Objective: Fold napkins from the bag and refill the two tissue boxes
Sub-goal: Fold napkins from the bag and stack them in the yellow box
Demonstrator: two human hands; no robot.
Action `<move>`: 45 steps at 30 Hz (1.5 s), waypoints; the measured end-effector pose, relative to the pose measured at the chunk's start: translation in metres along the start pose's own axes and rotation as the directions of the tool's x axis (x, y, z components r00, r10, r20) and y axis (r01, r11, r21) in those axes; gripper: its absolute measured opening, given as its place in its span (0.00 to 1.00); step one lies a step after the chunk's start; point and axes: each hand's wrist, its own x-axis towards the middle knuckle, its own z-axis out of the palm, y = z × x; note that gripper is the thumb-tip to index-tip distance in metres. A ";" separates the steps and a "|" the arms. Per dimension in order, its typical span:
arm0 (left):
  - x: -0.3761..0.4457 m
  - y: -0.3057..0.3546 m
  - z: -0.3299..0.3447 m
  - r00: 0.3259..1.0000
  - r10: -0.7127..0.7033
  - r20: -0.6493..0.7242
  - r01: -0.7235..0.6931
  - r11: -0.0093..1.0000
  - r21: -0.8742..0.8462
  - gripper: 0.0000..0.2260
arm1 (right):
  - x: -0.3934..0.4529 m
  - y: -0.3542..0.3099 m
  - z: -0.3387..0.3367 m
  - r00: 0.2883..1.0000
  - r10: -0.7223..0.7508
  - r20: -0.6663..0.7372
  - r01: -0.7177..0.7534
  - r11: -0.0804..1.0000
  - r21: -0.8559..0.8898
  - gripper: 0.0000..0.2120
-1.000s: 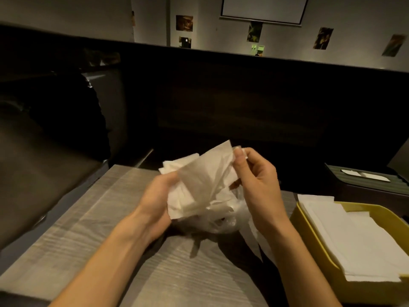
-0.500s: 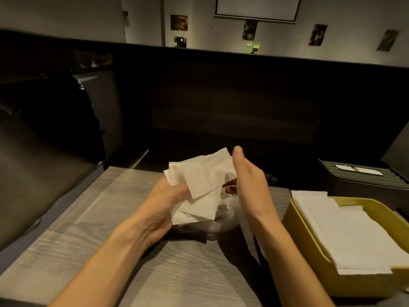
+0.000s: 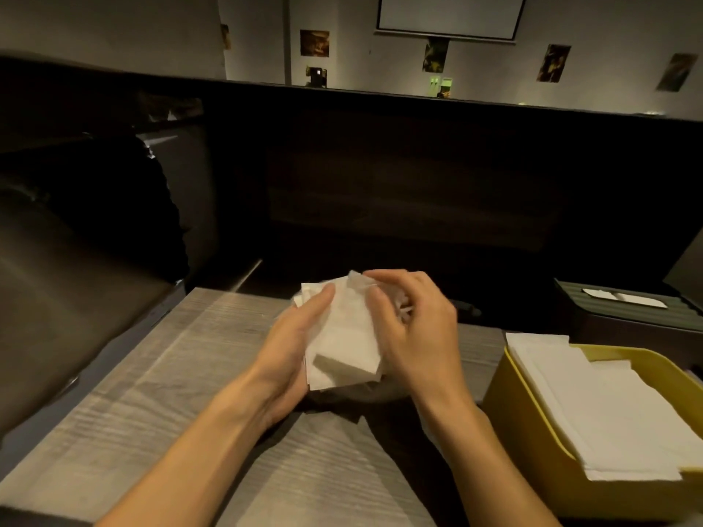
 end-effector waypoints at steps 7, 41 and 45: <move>-0.001 -0.003 0.001 0.997 0.076 0.007 -0.076 0.996 0.054 0.16 | 0.000 0.004 -0.003 0.970 0.231 -0.071 -0.212 0.954 0.212 0.21; -0.078 -0.048 -0.009 0.908 0.367 0.203 -0.405 0.641 0.652 0.41 | -0.114 -0.009 -0.038 0.955 0.118 0.272 -0.172 0.967 0.186 0.39; -0.077 -0.053 -0.007 0.882 0.382 0.274 -0.440 0.466 0.767 0.31 | -0.115 -0.009 -0.038 0.980 0.056 0.190 -0.045 0.997 -0.060 0.21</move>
